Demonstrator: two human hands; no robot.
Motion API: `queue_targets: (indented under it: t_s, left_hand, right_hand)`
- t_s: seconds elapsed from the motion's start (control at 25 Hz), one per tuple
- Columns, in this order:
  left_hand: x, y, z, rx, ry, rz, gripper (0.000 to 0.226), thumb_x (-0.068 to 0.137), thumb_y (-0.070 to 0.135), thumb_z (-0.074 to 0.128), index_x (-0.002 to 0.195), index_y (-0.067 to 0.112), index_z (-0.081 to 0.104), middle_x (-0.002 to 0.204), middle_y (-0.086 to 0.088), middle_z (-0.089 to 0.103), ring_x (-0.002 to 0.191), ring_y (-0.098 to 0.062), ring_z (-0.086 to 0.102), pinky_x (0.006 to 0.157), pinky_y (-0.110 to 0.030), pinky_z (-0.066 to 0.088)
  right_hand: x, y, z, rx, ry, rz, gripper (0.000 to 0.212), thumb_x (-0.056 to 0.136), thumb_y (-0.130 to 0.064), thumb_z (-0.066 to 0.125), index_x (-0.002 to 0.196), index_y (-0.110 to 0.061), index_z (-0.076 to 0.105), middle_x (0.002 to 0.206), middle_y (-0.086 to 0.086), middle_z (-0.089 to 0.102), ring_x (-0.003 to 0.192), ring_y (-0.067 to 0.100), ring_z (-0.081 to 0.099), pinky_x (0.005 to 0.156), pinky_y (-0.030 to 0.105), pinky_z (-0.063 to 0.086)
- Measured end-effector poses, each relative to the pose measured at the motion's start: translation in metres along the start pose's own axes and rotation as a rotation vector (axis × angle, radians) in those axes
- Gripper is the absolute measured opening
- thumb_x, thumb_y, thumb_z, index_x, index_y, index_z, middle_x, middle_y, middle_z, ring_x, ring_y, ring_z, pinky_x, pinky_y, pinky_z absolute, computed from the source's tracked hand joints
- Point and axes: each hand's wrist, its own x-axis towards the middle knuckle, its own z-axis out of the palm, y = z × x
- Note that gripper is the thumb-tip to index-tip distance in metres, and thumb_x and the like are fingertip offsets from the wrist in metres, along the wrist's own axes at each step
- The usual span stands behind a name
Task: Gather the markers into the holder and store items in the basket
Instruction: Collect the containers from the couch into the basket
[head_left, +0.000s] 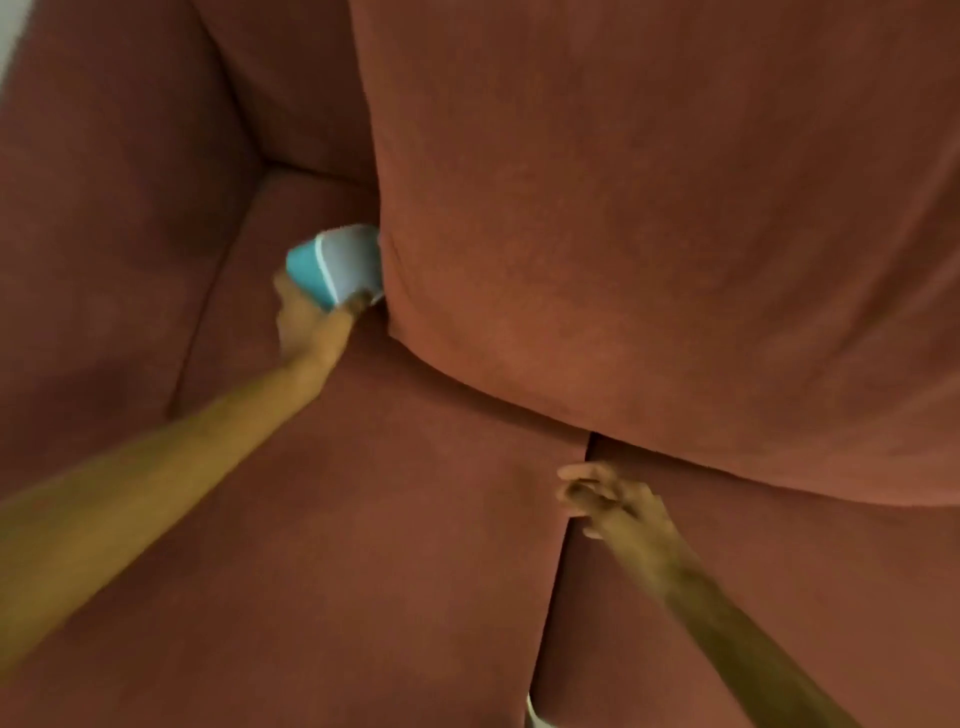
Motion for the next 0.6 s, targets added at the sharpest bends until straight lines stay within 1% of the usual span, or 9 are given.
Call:
queue_targets:
  t_s: [0.08, 0.12, 0.2, 0.24, 0.32, 0.4, 0.48, 0.52, 0.6]
  left_hand:
    - [-0.052, -0.017, -0.015, -0.191, -0.014, -0.122, 0.083, 0.072, 0.041, 0.089, 0.137, 0.018, 0.044, 0.122, -0.015, 0.073, 0.089, -0.027, 0.075, 0.085, -0.037, 0.062]
    - [-0.08, -0.026, -0.021, -0.242, -0.026, -0.17, 0.075, 0.072, 0.038, 0.089, 0.131, 0.017, 0.048, 0.118, -0.017, 0.075, 0.079, -0.023, 0.073, 0.077, -0.038, 0.063]
    - [-0.129, -0.036, -0.034, -0.259, -0.128, -0.258, 0.063, 0.077, 0.035, 0.087, 0.127, 0.017, 0.054, 0.112, -0.014, 0.077, 0.067, -0.015, 0.068, 0.062, -0.032, 0.058]
    - [-0.149, -0.038, -0.038, -0.232, -0.233, -0.29, 0.059, 0.079, 0.037, 0.085, 0.129, 0.019, 0.058, 0.108, -0.01, 0.078, 0.065, -0.013, 0.068, 0.06, -0.029, 0.055]
    - [-0.208, -0.032, -0.044, -0.153, -0.476, -0.325, 0.055, 0.08, 0.047, 0.081, 0.127, 0.023, 0.066, 0.099, 0.0, 0.078, 0.065, -0.013, 0.07, 0.06, -0.027, 0.054]
    - [-0.266, -0.023, -0.039, -0.073, -0.672, -0.308, 0.062, 0.067, 0.062, 0.078, 0.113, 0.021, 0.072, 0.085, 0.005, 0.078, 0.062, -0.013, 0.072, 0.057, -0.026, 0.054]
    - [-0.329, -0.015, -0.019, 0.03, -0.821, -0.255, 0.063, 0.064, 0.07, 0.073, 0.101, 0.02, 0.073, 0.074, 0.005, 0.078, 0.061, -0.012, 0.072, 0.058, -0.026, 0.053]
    - [-0.364, -0.011, -0.007, 0.086, -0.897, -0.215, 0.059, 0.069, 0.071, 0.07, 0.1, 0.02, 0.073, 0.073, 0.005, 0.078, 0.063, -0.012, 0.073, 0.061, -0.027, 0.054]
    - [-0.433, -0.006, 0.016, 0.221, -1.056, -0.083, 0.055, 0.078, 0.07, 0.061, 0.101, 0.023, 0.074, 0.078, 0.005, 0.079, 0.071, -0.01, 0.074, 0.068, -0.028, 0.053]
  right_hand:
    - [-0.016, 0.029, -0.013, 0.093, 0.035, 0.135, 0.022, 0.103, -0.016, 0.061, 0.113, -0.031, 0.075, 0.112, -0.002, 0.081, 0.101, 0.012, 0.077, 0.088, 0.036, 0.059]
    - [-0.026, 0.039, -0.018, 0.127, 0.038, 0.19, 0.023, 0.102, -0.013, 0.061, 0.113, -0.028, 0.074, 0.113, 0.001, 0.081, 0.1, 0.016, 0.077, 0.086, 0.038, 0.058]
    - [-0.05, 0.054, -0.026, 0.198, 0.037, 0.242, 0.019, 0.097, -0.017, 0.065, 0.11, -0.027, 0.073, 0.116, 0.006, 0.079, 0.102, 0.022, 0.075, 0.086, 0.039, 0.056]
    - [-0.061, 0.058, -0.028, 0.242, 0.038, 0.245, 0.019, 0.095, -0.019, 0.067, 0.112, -0.026, 0.072, 0.119, 0.007, 0.078, 0.103, 0.023, 0.074, 0.087, 0.039, 0.056]
    - [-0.093, 0.069, -0.03, 0.345, 0.052, 0.238, 0.029, 0.097, -0.024, 0.07, 0.126, -0.023, 0.066, 0.125, 0.006, 0.075, 0.105, 0.023, 0.073, 0.086, 0.039, 0.057]
    - [-0.119, 0.081, -0.029, 0.444, 0.071, 0.248, 0.05, 0.093, -0.037, 0.076, 0.138, -0.026, 0.056, 0.131, 0.002, 0.072, 0.108, 0.023, 0.072, 0.082, 0.039, 0.059]
    - [-0.152, 0.1, -0.035, 0.573, 0.085, 0.247, 0.066, 0.085, -0.052, 0.081, 0.141, -0.032, 0.052, 0.134, 0.001, 0.069, 0.111, 0.026, 0.073, 0.088, 0.046, 0.063]
    - [-0.169, 0.112, -0.041, 0.663, 0.063, 0.232, 0.068, 0.083, -0.057, 0.081, 0.141, -0.032, 0.054, 0.134, 0.003, 0.07, 0.112, 0.028, 0.074, 0.091, 0.048, 0.062]
    - [-0.211, 0.143, -0.059, 0.798, -0.004, 0.139, 0.059, 0.085, -0.059, 0.075, 0.135, -0.028, 0.066, 0.13, 0.01, 0.074, 0.111, 0.031, 0.075, 0.091, 0.045, 0.058]
